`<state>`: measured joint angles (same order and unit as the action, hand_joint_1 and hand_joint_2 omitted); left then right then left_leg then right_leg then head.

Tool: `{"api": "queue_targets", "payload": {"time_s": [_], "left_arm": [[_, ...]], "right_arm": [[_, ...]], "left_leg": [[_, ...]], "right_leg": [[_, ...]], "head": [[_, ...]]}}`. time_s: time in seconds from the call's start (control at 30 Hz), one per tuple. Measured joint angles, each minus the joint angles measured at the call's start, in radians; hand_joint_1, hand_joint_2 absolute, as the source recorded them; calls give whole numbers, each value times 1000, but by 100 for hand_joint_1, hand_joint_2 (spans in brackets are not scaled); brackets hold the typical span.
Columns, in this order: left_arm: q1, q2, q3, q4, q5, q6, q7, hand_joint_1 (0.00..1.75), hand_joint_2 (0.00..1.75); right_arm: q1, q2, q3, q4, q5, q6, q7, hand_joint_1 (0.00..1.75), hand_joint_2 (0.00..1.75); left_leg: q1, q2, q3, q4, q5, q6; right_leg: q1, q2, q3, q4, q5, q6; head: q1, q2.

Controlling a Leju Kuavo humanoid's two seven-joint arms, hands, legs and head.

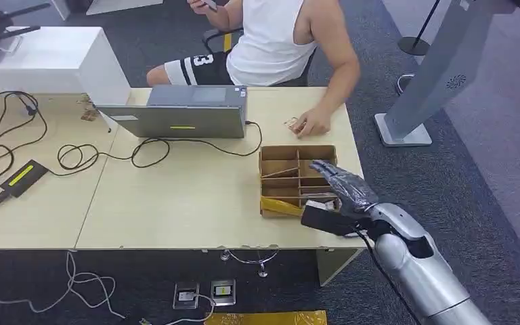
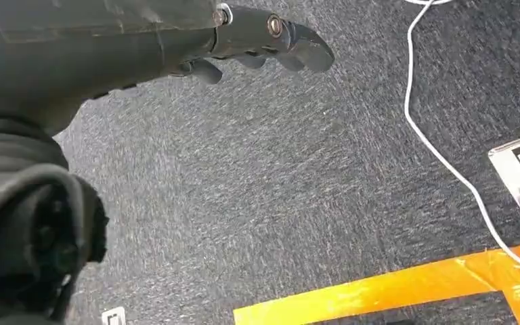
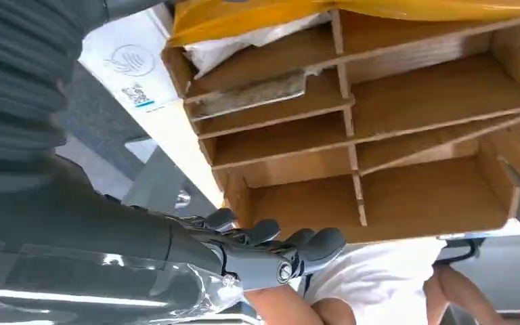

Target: Pass the card to the sensor for recognition and then transmit it.

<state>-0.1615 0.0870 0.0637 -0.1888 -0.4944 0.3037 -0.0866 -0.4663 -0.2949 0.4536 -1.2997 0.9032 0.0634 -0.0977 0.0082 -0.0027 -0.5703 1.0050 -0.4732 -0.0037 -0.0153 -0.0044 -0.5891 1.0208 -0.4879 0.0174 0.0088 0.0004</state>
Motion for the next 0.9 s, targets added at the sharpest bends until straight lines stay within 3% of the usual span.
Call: {"api": "queue_targets", "payload": {"time_s": [0.33,0.6,0.9], "left_arm": [[0,-3,0,0,0,1,1,0,0],[-4,-6,-2,0,-11,-2,4,0,0],[-12,-10,-5,0,-13,-10,4,0,0]], "right_arm": [[-1,-3,-6,24,150,-108,27,0,175],[-7,7,-8,77,186,-181,2,0,175],[-18,31,-8,143,188,-198,-13,0,175]], "left_leg": [[0,0,0,0,0,0],[0,0,0,0,0,0],[0,0,0,0,0,0]], "right_leg": [[0,0,0,0,0,0],[0,0,0,0,0,0],[0,0,0,0,0,0]], "head": [[0,0],[0,0],[0,0]]}}
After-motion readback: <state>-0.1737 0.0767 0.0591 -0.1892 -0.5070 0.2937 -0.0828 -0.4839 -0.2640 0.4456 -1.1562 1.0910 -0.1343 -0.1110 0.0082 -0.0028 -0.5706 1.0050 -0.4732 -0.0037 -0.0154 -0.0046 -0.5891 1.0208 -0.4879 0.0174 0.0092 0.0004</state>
